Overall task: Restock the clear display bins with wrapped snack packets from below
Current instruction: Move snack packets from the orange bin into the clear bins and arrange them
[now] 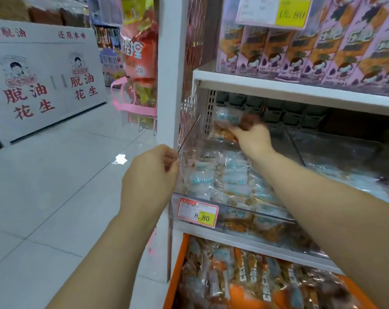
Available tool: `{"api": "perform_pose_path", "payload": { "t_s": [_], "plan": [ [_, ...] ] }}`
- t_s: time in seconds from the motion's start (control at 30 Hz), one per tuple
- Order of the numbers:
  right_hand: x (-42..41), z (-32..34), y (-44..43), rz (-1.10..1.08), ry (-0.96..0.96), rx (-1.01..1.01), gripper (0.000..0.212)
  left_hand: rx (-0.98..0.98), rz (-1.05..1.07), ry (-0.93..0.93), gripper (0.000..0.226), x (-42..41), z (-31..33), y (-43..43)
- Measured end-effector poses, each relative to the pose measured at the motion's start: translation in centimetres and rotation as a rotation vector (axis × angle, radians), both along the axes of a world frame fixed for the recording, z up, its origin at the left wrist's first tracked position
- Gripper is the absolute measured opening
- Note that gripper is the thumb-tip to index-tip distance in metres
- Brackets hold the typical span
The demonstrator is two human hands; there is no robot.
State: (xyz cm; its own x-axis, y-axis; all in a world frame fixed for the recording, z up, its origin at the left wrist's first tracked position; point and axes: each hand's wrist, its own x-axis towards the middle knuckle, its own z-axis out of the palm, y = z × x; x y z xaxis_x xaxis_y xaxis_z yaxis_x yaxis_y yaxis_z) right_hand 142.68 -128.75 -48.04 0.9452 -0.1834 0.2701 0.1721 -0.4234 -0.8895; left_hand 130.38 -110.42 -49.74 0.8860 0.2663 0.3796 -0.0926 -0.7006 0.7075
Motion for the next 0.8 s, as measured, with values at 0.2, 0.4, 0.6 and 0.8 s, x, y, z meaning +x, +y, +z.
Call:
{"api": "perform_pose_path", "payload": {
  "t_s": [0.2,0.4,0.6,0.8],
  "plan": [
    [7.5,-1.7,2.0,-0.084,0.031,-0.168,0.032,0.071,0.081,-0.048,0.006,0.8,-0.6,-0.8],
    [10.9,-4.4,2.9,-0.087,0.126,-0.044,0.020,-0.003,0.065,-0.045,0.012,1.2,-0.8,-1.3],
    [10.3,-4.7,2.9,-0.197,0.044,-0.177,0.024,-0.014,0.052,-0.029,0.011,1.2,-0.7,-1.3],
    [7.6,-2.3,1.4,-0.033,0.091,-0.509,0.021,0.020,0.046,-0.050,0.009,1.1,-1.0,-1.2]
  ]
}}
